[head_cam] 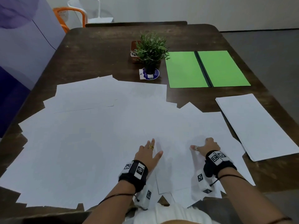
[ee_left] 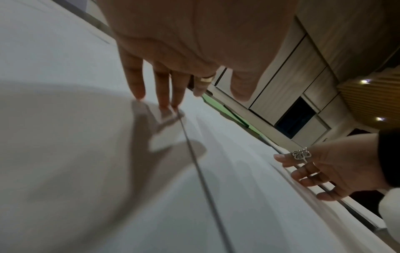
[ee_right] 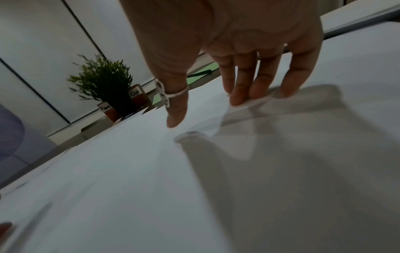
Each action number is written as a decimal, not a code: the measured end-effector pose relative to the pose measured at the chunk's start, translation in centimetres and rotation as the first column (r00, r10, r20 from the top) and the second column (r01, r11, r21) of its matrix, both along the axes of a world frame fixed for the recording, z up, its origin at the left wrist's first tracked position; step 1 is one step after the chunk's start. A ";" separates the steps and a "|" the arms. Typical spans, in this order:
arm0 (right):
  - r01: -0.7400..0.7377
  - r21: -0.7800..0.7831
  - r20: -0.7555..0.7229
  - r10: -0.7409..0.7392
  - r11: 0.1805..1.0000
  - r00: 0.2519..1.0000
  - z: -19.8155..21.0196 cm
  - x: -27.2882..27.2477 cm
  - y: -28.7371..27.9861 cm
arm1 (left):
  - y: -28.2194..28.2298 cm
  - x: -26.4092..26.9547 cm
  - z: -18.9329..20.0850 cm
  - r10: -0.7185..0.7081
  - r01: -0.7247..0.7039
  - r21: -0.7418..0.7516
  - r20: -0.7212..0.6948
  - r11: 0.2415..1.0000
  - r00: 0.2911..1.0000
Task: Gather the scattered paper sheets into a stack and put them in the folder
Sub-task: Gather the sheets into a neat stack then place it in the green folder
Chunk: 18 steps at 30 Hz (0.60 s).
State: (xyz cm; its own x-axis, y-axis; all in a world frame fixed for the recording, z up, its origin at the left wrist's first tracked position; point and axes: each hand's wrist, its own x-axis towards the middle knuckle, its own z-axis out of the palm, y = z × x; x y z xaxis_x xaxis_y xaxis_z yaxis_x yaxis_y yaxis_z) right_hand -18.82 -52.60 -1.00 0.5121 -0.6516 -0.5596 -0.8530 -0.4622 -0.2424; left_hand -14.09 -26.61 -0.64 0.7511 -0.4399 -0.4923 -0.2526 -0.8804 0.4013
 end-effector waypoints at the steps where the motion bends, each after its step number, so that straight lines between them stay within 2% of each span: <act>1: 0.010 0.034 0.014 -0.010 0.999 1.000 0.1 -0.1 -0.1 | 0.2 0.2 0.3 0.014 -0.013 -0.070 0.008 0.997 1.000; 3: 0.025 0.053 0.040 -0.027 0.998 0.999 0.4 -0.2 -0.2 | 1.2 1.0 0.6 0.115 -0.099 -0.122 0.133 0.988 0.984; 5: 0.012 -0.020 0.030 -0.011 1.000 0.999 0.7 -0.3 0.0 | 3.1 2.3 0.6 0.278 -0.283 -0.018 0.256 0.959 0.926; 7: -0.024 -0.061 -0.024 0.023 0.998 0.999 0.5 -0.5 0.7 | 5.4 3.4 0.1 0.492 -0.524 0.123 0.222 0.843 0.842; 8: -0.024 -0.029 -0.048 0.022 0.999 0.999 0.5 -0.6 1.4 | 6.3 3.7 -0.2 0.588 -0.609 0.139 0.162 0.781 0.792; 9: -0.020 0.014 -0.066 0.021 1.000 0.998 0.3 -0.8 2.1 | 6.8 3.7 -0.5 0.638 -0.643 0.147 0.091 0.751 0.765; 11: -0.033 0.060 -0.094 0.038 0.998 0.995 0.1 -0.8 3.7 | 7.0 3.1 -1.1 0.606 -0.600 0.178 0.028 0.780 0.795; 14: -0.056 0.082 -0.127 0.066 0.995 0.990 0.1 -0.2 5.5 | 5.7 1.4 -1.5 0.479 -0.481 0.172 0.052 0.860 0.876; 18: -0.070 0.108 -0.172 0.088 0.992 0.981 0.9 0.6 6.6 | 3.5 -0.4 -1.0 0.415 -0.415 0.146 0.035 0.898 0.909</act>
State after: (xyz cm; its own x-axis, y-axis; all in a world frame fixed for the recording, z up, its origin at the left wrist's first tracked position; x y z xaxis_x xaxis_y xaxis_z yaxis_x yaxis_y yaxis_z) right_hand -18.27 -46.04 -0.09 0.4474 -0.5485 -0.7064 -0.8481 -0.5110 -0.1403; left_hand -14.51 -23.09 -1.66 0.8515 -0.0108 -0.5243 0.1475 -0.9545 0.2592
